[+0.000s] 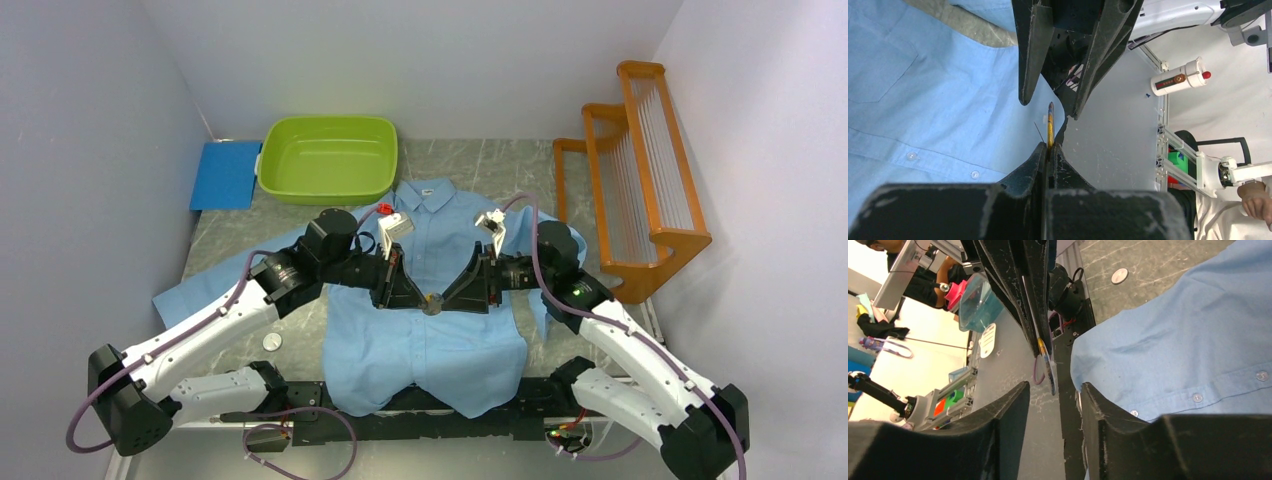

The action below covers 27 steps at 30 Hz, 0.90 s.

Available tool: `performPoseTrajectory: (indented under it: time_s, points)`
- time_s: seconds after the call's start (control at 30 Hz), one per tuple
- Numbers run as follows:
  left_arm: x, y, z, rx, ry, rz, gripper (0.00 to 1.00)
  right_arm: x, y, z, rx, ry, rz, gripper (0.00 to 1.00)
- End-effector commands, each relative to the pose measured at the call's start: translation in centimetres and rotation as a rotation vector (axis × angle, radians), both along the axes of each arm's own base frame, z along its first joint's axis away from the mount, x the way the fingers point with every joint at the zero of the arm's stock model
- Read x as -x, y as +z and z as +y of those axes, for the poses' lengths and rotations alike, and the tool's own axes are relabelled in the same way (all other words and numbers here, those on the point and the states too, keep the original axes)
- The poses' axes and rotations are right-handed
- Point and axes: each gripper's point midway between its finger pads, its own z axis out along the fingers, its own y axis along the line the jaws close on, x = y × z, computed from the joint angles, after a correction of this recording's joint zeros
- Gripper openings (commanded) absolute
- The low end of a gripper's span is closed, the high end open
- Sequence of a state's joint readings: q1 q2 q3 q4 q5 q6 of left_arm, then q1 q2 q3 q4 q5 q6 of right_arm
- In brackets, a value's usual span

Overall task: Pin the brooch onto the clothing
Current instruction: Pin the brooch to the clothes.

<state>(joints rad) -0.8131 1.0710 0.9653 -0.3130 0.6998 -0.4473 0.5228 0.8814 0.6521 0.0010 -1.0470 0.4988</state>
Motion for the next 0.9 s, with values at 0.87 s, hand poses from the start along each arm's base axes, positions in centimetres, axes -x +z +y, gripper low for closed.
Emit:
performPoseTrajectory:
  time_s: [0.87]
  points:
    - [-0.5, 1.7, -0.2, 0.038, 0.0, -0.064, 0.03, 0.1, 1.0, 1.4, -0.042, 0.023, -0.08, 0.48]
